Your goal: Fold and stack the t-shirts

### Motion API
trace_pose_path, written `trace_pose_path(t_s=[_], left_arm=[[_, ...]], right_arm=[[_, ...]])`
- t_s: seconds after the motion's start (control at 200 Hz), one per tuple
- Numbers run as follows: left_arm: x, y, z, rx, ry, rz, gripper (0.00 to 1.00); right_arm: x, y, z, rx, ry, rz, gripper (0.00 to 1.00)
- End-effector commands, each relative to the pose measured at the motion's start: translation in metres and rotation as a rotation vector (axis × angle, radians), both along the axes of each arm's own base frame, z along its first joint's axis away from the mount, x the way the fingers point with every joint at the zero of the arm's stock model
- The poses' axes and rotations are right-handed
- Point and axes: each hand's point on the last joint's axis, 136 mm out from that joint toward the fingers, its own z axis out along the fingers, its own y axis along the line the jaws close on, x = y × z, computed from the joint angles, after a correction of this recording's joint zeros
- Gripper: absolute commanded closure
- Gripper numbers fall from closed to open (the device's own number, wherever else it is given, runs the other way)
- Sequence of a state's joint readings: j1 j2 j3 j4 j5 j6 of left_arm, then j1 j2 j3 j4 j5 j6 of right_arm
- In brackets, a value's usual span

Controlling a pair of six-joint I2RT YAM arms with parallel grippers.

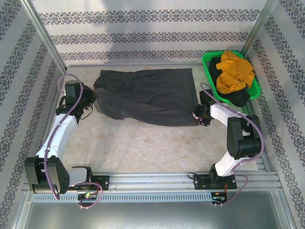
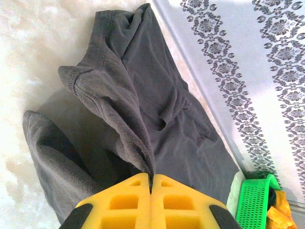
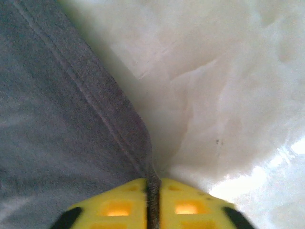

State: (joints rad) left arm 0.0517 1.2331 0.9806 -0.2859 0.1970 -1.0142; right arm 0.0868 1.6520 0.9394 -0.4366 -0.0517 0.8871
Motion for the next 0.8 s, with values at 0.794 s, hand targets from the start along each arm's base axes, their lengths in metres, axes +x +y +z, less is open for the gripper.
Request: trace_pose_path(t_s=[0.794], left_arm=[[0.007, 0.019, -0.017, 0.166, 0.101, 0.002, 1.00]], right_arm=[[0.098, -0.023, 0.035, -0.196, 0.079, 0.079, 1.00]])
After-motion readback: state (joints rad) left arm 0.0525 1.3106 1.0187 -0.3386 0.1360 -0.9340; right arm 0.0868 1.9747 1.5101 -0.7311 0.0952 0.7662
